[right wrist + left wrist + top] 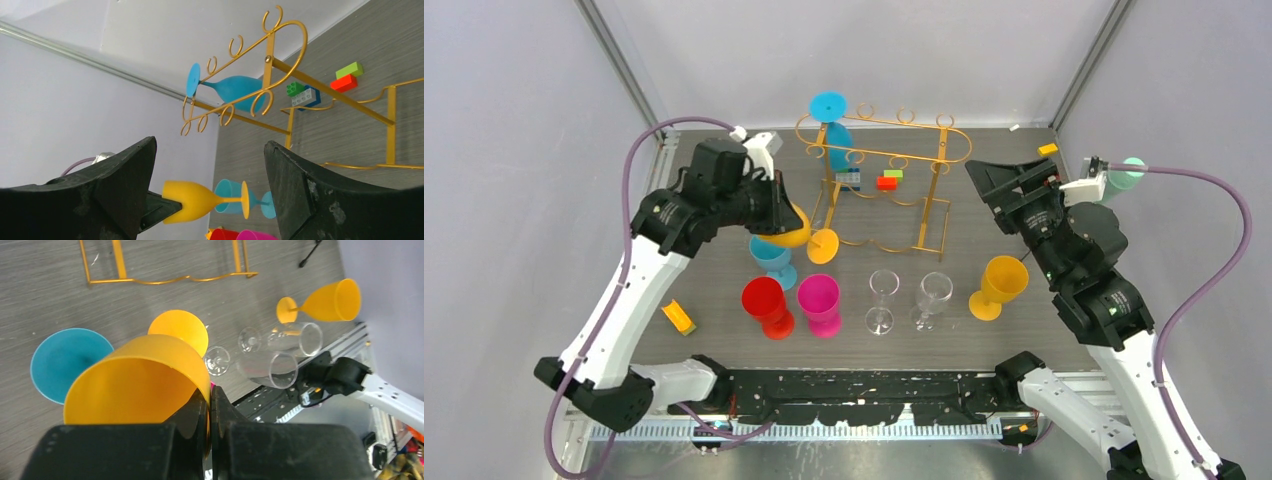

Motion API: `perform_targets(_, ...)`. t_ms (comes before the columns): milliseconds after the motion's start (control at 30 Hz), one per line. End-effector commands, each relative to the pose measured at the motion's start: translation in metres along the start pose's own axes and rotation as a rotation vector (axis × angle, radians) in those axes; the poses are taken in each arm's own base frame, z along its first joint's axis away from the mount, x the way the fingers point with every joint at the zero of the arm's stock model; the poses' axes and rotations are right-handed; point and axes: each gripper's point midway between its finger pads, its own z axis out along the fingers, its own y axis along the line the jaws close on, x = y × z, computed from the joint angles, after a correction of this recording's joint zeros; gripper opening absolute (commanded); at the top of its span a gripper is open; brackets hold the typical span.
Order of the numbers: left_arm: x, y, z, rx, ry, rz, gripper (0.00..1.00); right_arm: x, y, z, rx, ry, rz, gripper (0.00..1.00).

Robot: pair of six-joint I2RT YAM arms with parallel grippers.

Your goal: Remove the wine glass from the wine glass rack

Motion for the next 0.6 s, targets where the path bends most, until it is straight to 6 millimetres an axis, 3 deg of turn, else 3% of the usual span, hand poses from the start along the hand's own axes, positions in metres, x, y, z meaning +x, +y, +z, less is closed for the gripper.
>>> perform_targets(0, -0.001, 0.014, 0.008, -0.104, 0.022, 0.056, 0.00, -0.007, -0.005, 0.001, 0.022, -0.037, -0.036, 0.84)
perform_targets(167, 0.000, 0.015, 0.038, -0.181, 0.061, 0.092, 0.00, -0.001, -0.013, 0.003, 0.057, -0.016, -0.054, 0.84)
perform_targets(367, 0.018, 0.015, 0.083, -0.281, 0.150, 0.151, 0.00, -0.002, -0.019, 0.000, 0.070, -0.024, -0.061, 0.84)
perform_targets(567, 0.038, 0.015, 0.114, -0.331, 0.224, 0.188, 0.00, 0.001, -0.025, -0.002, 0.081, -0.020, -0.061, 0.84)
